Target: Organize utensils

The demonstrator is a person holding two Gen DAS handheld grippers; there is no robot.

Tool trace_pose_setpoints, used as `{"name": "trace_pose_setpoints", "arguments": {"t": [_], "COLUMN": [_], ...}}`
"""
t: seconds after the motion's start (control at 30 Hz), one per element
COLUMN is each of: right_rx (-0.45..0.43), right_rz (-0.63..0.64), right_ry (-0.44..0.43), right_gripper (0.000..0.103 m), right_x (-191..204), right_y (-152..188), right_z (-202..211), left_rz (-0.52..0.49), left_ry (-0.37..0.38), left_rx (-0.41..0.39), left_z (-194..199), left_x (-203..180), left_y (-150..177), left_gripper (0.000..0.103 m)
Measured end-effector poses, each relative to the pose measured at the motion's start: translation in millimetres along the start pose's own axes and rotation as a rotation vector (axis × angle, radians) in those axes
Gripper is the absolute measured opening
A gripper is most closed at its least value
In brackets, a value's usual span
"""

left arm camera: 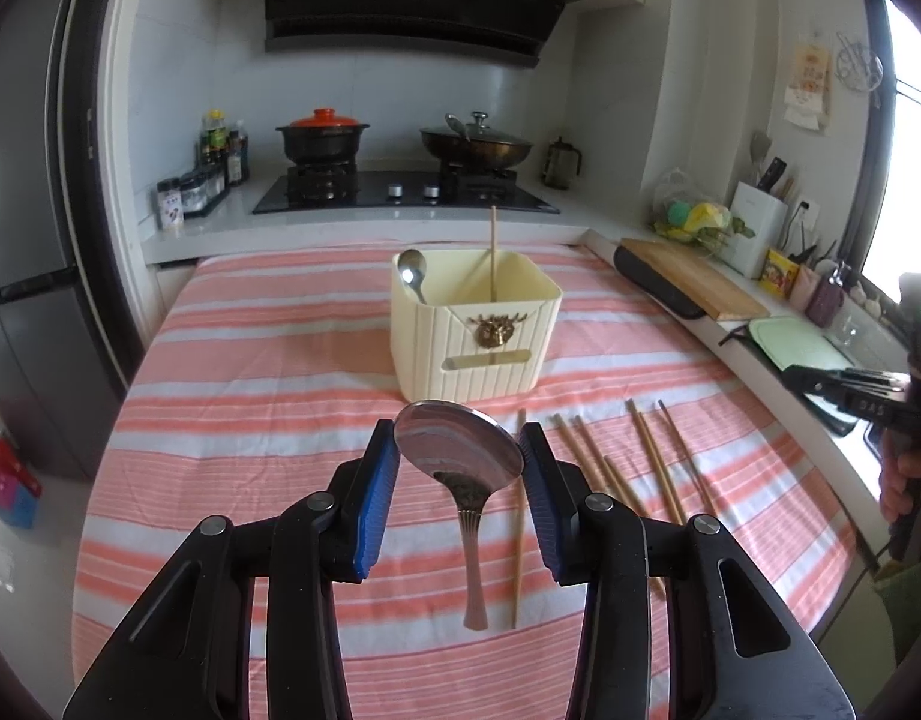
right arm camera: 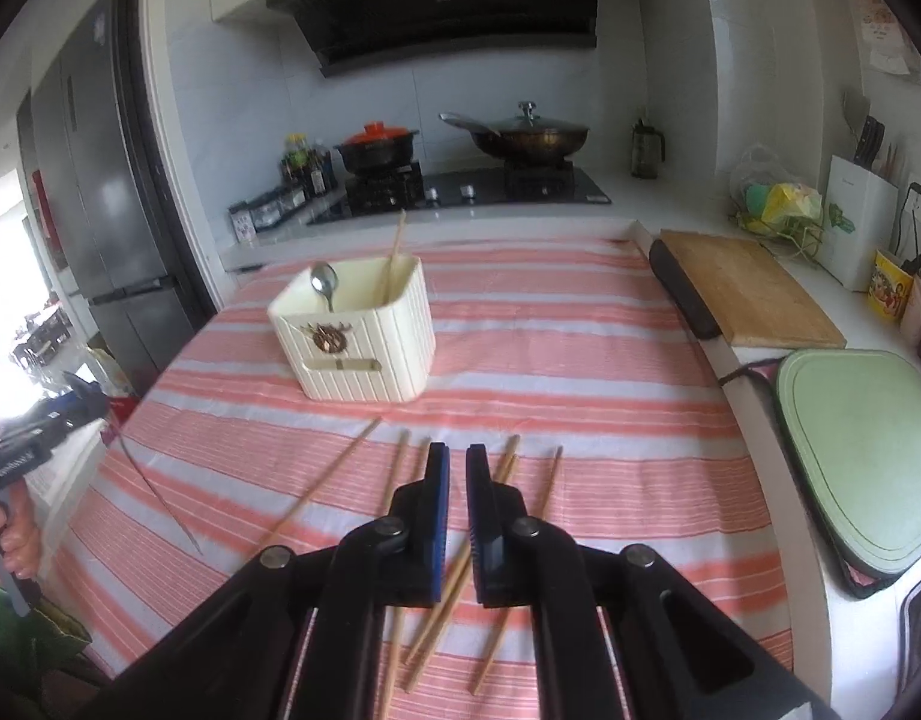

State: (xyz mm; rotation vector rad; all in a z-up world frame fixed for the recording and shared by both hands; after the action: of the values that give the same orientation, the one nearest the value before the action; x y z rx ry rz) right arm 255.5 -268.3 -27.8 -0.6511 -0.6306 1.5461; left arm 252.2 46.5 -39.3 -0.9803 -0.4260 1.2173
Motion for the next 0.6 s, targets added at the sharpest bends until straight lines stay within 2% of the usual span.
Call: {"name": "trace_pose_setpoints", "arguments": {"t": [0.03,0.07,0.1,0.23,0.43,0.47,0.5,0.57,0.6], "right_rx": [0.049,0.091,0.139,0.296,0.399,0.399,0.364,0.367,0.366], "right_rz": [0.005,-0.006,-0.022,-0.06,-0.077,-0.089,-0.082,-0.062,-0.085], "right_ry": [0.003,-0.008,-0.021,0.022,0.112,0.119,0.129,0.138,0.12], "right_gripper": [0.016,0.027,0.032,0.032,0.032,0.031,0.023,0.008,0.006], "right_x": [-3,-8,-13,-31,-36,-38,-37,-36,-38], "right_y": [2,4,7,13,18,18,14,10,9], "right_z": [-16,-33,-51,-125,-210,-218,-220,-222,-219], "left_rz": [-0.001,-0.002,-0.003,-0.001,0.003,0.003,0.005,0.01,0.014], "left_ry": [0.001,0.001,0.0,0.003,-0.013,-0.017,-0.021,-0.028,-0.029], "left_rx": [0.004,0.007,0.008,0.01,0.029,0.032,0.035,0.04,0.04], "left_z": [-1,-2,-2,-3,-3,-3,-3,-3,-2], "left_x": [0,0,-1,1,7,8,11,14,16], "left_y": [1,2,2,2,3,4,4,5,5], "left_gripper": [0.041,0.041,0.041,0.041,0.041,0.041,0.041,0.041,0.041]}}
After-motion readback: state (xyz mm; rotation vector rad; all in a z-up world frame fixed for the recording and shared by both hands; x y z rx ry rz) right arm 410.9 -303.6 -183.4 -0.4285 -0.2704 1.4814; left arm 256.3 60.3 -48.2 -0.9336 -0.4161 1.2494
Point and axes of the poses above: each gripper's, at about its wrist camera, not at the fingertips, and z roughly against the way its jaws point, x to its left, y to its underside, the point moved 2 cm from there along -z, roughly the way its jaws point, and after that the axes turned 9 degrees about y, right-handed, at the moved point
